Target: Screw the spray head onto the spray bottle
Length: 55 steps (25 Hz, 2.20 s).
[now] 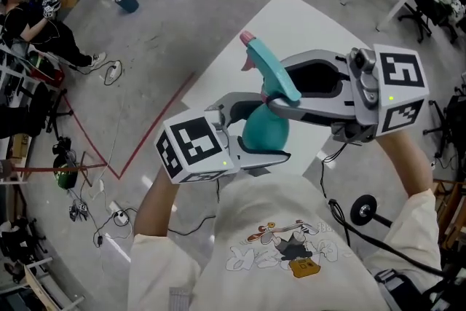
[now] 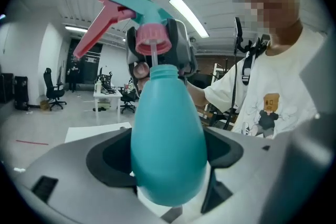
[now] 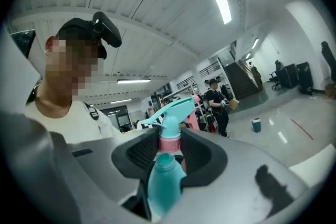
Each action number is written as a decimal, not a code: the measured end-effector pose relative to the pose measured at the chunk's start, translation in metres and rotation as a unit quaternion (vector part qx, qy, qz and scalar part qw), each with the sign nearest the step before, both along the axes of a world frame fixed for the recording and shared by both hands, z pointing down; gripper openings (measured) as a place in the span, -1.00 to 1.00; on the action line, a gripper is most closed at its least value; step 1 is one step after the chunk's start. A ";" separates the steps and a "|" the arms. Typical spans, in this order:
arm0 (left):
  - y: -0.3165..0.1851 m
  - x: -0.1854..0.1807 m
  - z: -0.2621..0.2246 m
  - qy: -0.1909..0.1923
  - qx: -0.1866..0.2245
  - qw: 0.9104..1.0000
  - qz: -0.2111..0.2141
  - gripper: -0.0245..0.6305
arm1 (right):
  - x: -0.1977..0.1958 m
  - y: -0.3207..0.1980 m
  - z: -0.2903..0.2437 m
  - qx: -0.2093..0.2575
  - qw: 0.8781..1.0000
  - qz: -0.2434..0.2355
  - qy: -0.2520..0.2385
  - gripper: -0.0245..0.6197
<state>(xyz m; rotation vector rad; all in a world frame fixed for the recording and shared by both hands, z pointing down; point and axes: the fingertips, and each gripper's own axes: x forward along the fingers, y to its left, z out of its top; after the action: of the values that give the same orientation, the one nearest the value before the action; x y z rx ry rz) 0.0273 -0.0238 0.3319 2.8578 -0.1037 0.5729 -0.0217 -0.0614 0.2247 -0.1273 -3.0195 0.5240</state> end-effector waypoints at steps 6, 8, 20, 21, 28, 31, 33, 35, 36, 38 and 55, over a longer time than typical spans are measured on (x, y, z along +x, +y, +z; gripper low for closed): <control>0.000 0.003 -0.022 0.015 0.005 1.000 -0.009 0.29 | 0.007 0.016 -0.005 0.027 0.998 -0.044 -0.020 -0.52; 0.000 0.002 -0.025 0.021 0.004 1.000 -0.004 0.29 | 0.008 0.016 -0.007 0.027 0.998 -0.055 -0.027 -0.52; 0.026 0.018 -0.052 0.057 -0.020 0.993 0.099 0.29 | 0.026 0.041 -0.031 0.035 0.974 -0.208 -0.080 -0.51; 0.026 0.018 -0.055 0.059 -0.012 0.993 0.098 0.29 | 0.028 0.043 -0.034 0.039 0.972 -0.217 -0.083 -0.51; 0.001 0.021 -0.054 0.054 0.036 0.998 0.008 0.29 | 0.032 0.030 -0.033 0.058 0.971 -0.214 -0.090 -0.51; -0.020 0.020 -0.046 0.030 0.062 0.995 -0.070 0.29 | 0.034 0.014 -0.025 0.066 0.980 -0.170 -0.078 -0.52; -0.031 0.021 -0.039 0.012 0.077 0.990 -0.118 0.29 | 0.033 0.006 -0.017 0.084 0.985 -0.138 -0.064 -0.52; -0.037 0.020 -0.033 0.009 0.085 0.984 -0.156 0.29 | 0.030 0.003 -0.012 0.093 0.988 -0.109 -0.055 -0.52; -0.040 0.019 -0.031 0.011 0.087 0.981 -0.174 0.29 | 0.028 0.002 -0.010 0.093 0.990 -0.093 -0.053 -0.52; -0.047 0.014 -0.031 0.013 0.096 0.972 -0.213 0.29 | 0.023 -0.004 -0.010 0.094 0.993 -0.058 -0.050 -0.52; -0.088 -0.037 -0.035 -0.022 0.216 0.883 -0.417 0.29 | -0.012 -0.023 -0.013 0.192 0.958 0.213 -0.019 -0.52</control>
<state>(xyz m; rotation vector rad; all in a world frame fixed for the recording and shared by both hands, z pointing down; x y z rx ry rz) -0.0099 -0.1122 0.2964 2.7700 -1.5443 0.4456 -0.0336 -0.0845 0.2119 0.5503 -3.1155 -0.0588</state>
